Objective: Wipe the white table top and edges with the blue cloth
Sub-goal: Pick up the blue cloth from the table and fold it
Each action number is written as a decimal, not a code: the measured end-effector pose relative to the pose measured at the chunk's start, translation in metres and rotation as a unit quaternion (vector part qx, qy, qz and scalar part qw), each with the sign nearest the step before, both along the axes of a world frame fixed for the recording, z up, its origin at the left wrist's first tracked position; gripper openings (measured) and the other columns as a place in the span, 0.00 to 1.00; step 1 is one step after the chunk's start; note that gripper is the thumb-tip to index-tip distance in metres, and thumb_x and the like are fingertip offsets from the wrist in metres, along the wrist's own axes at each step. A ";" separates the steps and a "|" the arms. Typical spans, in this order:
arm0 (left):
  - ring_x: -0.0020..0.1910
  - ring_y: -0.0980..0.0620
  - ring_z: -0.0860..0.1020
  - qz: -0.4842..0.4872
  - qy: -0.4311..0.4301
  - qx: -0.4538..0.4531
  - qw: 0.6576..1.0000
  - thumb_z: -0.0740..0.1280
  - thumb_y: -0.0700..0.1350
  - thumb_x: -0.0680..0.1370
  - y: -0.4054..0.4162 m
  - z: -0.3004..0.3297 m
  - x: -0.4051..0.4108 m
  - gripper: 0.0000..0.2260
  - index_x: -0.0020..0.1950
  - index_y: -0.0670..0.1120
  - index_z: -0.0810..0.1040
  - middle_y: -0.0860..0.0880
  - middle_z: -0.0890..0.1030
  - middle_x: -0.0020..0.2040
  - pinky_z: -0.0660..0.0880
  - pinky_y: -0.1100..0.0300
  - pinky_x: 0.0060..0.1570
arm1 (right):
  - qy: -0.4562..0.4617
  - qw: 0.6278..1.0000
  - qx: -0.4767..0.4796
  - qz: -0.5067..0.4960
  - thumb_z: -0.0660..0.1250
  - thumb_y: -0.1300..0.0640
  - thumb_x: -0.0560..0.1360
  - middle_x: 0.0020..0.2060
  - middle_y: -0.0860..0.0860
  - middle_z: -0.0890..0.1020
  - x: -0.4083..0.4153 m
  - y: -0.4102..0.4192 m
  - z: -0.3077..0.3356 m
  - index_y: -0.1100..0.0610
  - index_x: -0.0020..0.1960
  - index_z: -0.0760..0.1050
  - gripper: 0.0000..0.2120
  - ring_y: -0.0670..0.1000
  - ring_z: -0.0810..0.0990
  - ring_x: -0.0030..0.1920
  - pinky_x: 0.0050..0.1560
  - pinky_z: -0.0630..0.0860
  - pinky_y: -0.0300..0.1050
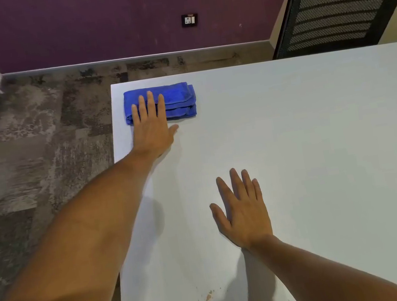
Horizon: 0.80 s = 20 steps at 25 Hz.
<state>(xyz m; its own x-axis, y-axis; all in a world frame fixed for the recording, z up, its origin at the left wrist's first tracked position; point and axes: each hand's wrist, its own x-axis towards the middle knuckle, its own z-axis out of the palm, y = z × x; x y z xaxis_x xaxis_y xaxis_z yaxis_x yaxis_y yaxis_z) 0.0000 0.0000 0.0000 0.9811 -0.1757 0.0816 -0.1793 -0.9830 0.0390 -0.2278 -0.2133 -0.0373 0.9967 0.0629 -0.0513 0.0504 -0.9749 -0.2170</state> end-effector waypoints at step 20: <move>0.48 0.43 0.77 -0.022 0.075 0.047 0.996 0.60 0.39 0.78 0.005 0.026 -0.051 0.04 0.49 0.42 0.75 0.43 0.79 0.47 0.71 0.50 0.47 | 0.002 1.000 -0.010 0.003 0.45 0.32 0.83 0.84 0.52 0.52 0.002 -0.004 -0.009 0.44 0.82 0.55 0.32 0.58 0.41 0.83 0.82 0.49 0.62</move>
<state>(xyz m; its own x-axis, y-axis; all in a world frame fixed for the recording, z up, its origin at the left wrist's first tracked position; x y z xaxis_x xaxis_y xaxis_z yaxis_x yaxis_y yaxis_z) -0.0513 0.0048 0.0262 0.9723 -0.2179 -0.0843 -0.2204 -0.9751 -0.0223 -0.2262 -0.2176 -0.0462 0.9960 0.0688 -0.0564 0.0564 -0.9786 -0.1977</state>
